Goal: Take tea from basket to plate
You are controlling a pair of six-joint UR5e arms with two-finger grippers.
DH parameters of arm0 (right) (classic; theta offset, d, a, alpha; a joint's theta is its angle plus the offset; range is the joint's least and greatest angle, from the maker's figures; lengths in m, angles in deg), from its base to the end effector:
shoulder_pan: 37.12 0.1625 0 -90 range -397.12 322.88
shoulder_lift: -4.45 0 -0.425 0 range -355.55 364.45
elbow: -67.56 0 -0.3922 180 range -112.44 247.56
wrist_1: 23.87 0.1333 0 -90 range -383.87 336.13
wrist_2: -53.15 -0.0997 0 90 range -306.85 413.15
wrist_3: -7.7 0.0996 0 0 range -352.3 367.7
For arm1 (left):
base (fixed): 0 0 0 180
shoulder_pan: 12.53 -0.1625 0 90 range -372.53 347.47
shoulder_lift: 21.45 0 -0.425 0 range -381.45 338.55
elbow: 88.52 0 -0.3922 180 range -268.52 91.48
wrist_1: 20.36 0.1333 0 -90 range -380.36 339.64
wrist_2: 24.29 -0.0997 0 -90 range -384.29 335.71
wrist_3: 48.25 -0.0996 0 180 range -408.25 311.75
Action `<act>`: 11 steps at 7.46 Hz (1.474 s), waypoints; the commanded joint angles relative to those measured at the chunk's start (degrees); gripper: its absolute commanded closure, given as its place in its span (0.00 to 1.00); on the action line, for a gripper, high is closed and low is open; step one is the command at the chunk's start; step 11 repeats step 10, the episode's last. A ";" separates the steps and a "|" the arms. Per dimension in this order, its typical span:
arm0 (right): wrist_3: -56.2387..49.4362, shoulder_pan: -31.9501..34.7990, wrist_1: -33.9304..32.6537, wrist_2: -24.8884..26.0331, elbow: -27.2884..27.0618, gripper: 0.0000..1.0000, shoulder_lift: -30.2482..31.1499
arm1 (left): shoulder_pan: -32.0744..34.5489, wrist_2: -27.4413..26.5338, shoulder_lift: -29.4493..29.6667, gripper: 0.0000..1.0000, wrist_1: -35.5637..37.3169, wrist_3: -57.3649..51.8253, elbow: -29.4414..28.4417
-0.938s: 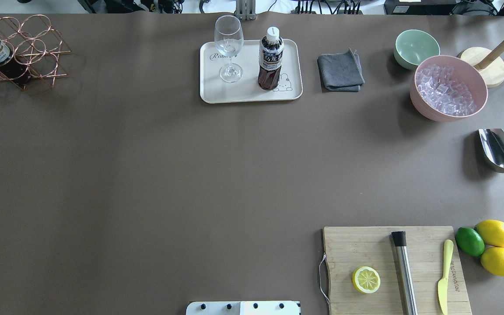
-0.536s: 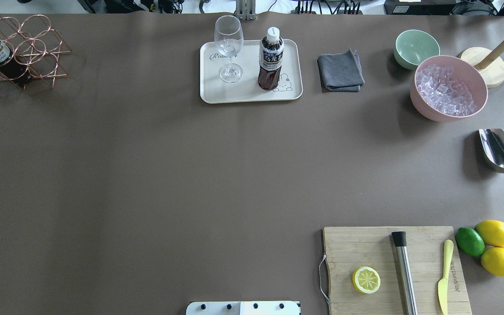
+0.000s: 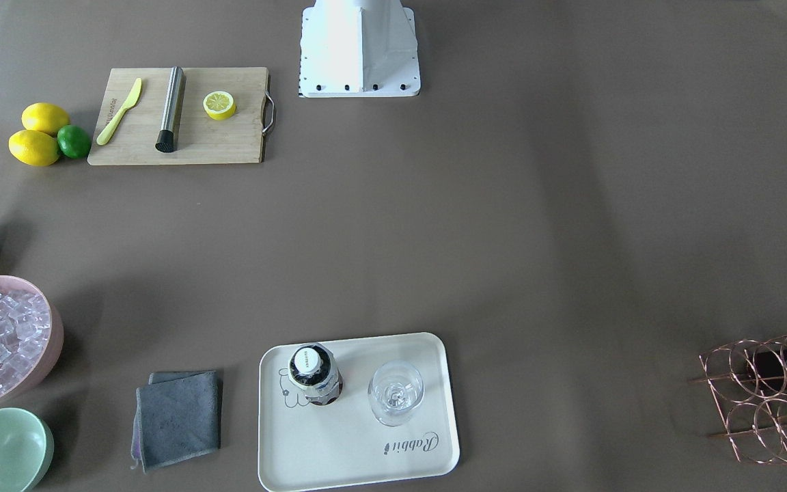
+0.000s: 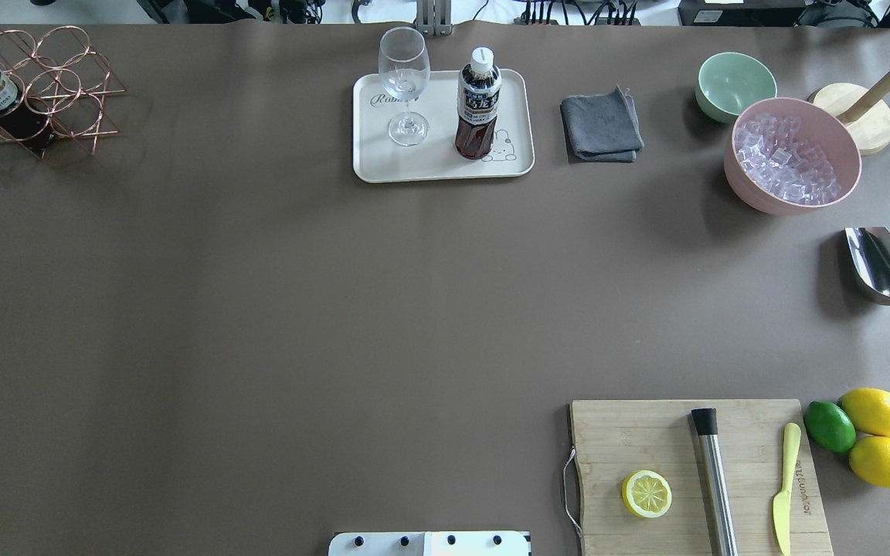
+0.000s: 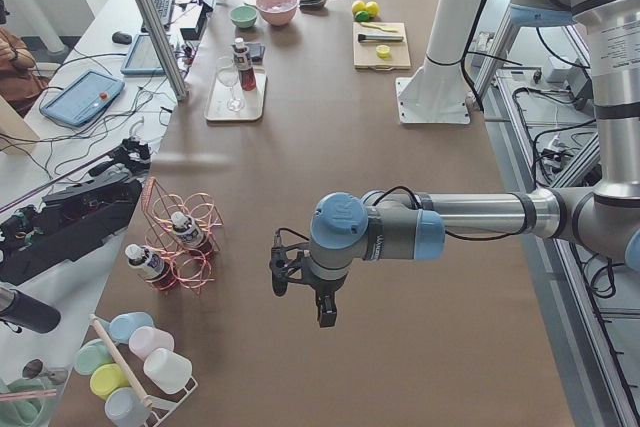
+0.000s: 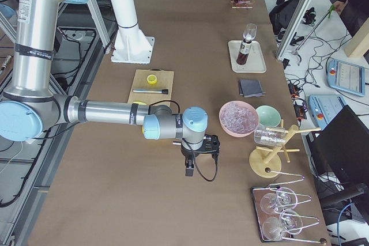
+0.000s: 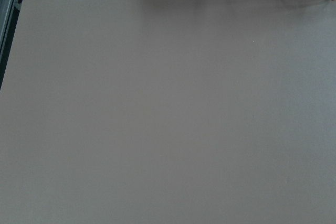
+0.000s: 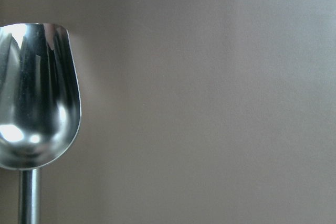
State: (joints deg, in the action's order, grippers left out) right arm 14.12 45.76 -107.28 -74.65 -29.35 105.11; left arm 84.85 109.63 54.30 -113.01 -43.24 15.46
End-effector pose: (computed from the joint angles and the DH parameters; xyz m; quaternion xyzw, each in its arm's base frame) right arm 0.0201 -0.4220 0.6795 -0.0149 -0.3243 -0.0138 0.9457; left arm -0.1138 -0.3787 0.6438 0.0270 0.3734 -0.0923 0.9227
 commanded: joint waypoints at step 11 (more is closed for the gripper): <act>0.35 0.00 -0.08 -0.52 0.76 0.00 0.15 | -1.58 0.02 2.65 0.03 -0.07 -0.18 -1.59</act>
